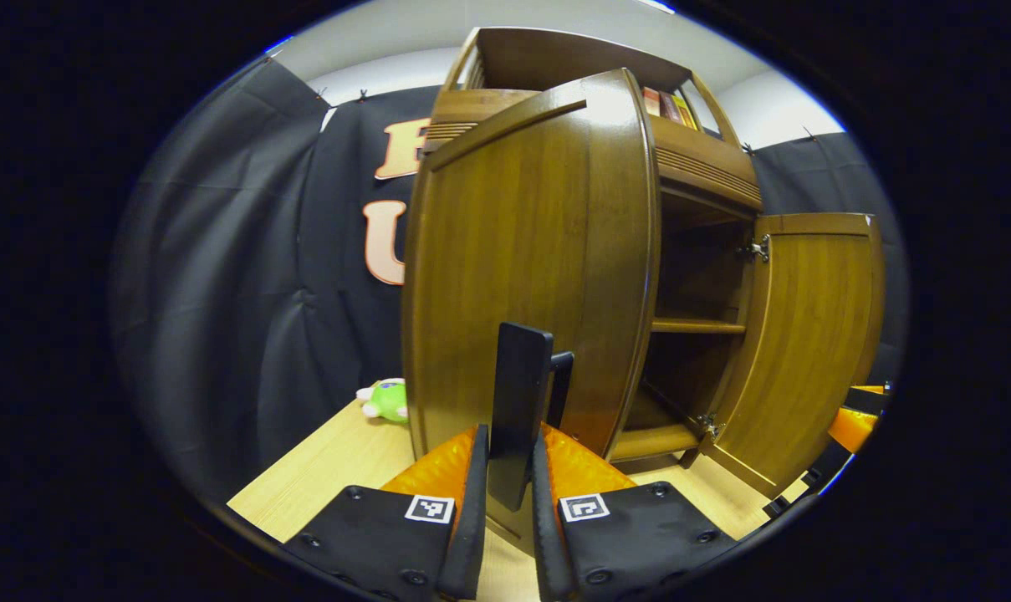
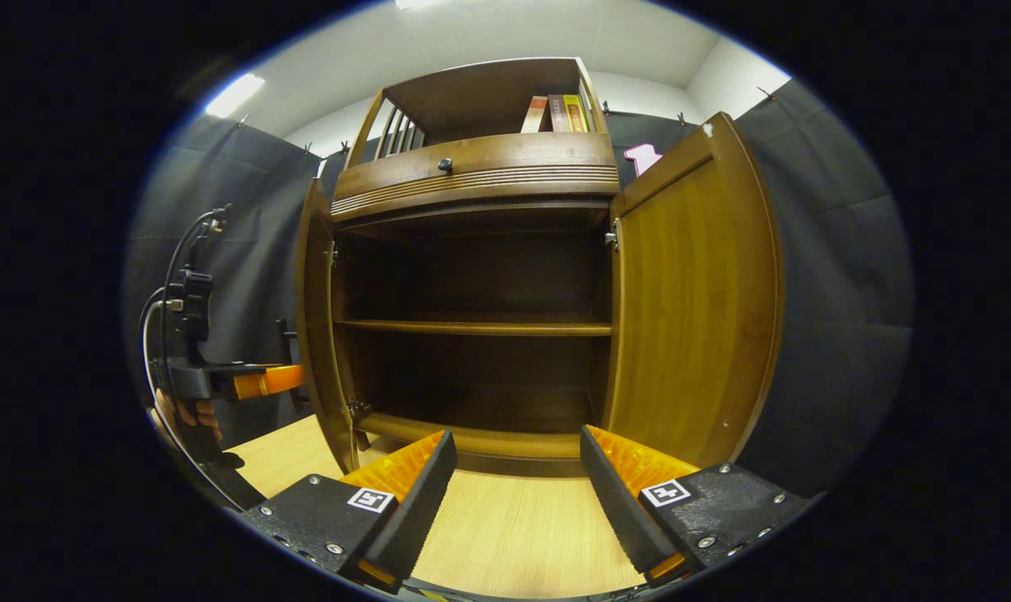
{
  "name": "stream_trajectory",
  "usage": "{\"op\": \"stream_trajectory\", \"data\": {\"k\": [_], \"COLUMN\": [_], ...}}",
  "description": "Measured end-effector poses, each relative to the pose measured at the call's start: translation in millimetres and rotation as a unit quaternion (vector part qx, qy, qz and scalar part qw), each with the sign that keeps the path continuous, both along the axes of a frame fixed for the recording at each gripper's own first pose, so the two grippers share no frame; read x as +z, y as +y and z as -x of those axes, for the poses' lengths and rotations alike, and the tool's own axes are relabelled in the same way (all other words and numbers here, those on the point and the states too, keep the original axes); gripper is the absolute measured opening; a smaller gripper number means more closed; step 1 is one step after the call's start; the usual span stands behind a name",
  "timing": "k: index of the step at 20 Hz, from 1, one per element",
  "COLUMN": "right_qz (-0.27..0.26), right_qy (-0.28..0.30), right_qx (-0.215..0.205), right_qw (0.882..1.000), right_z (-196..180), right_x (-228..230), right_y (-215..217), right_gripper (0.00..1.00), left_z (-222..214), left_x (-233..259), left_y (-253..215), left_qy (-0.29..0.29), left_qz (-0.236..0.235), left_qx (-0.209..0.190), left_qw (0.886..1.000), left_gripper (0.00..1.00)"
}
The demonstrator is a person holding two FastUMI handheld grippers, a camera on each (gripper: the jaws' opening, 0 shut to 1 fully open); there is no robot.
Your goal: Open the right door of the double-door shoe cabinet with the right hand, and open the left door with the left hand.
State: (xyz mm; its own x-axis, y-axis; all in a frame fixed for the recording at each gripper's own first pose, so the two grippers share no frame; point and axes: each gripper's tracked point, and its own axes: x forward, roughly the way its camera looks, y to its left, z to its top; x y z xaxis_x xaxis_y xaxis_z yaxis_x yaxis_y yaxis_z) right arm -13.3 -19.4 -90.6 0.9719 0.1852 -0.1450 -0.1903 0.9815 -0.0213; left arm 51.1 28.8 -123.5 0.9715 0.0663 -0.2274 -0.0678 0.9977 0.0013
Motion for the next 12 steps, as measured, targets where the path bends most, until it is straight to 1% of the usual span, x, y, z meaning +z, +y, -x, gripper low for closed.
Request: {"op": "stream_trajectory", "data": {"k": [2, 4, 6, 8, 10, 11, 12], "right_qz": [-0.001, -0.003, -0.005, -0.004, -0.005, -0.006, -0.006], "right_qy": [0.002, 0.003, 0.002, 0.001, 0.0, 0.0, 0.0], "right_qx": [0.008, 0.015, 0.02, 0.021, 0.021, 0.019, 0.017], "right_qw": [1.0, 1.0, 1.0, 1.0, 1.0, 1.0, 1.0], "right_z": [-3.1, -6.6, -8.7, -9.8, -11.2, -12.3, -13.4], "right_x": [-1.4, -2.7, -1.9, -3.1, -3.2, -4.5, -4.0], "right_y": [9.9, 19.0, 26.8, 32.6, 37.8, 38.9, 40.2], "right_gripper": [1.0, 1.0, 1.0, 1.0, 1.0, 0.92, 0.92], "left_z": [11.9, 21.2, 25.5, 29.5, 30.2, 29.3, 30.0], "left_x": [1.5, 5.2, 6.8, 9.7, 15.5, 16.9, 17.0], "left_y": [20.5, 36.1, 51.4, 70.8, 85.6, 90.4, 96.7], "left_qy": [-0.004, -0.003, -0.007, -0.013, -0.024, -0.026, -0.025], "left_qz": [0.011, 0.016, 0.016, 0.011, 0.015, 0.022, 0.027], "left_qx": [0.009, 0.019, 0.03, 0.039, 0.035, 0.028, 0.02], "left_qw": [1.0, 1.0, 0.999, 0.999, 0.999, 0.999, 0.999], "left_gripper": [0.32, 0.27, 0.27, 0.19, 0.23, 0.23, 0.22]}}
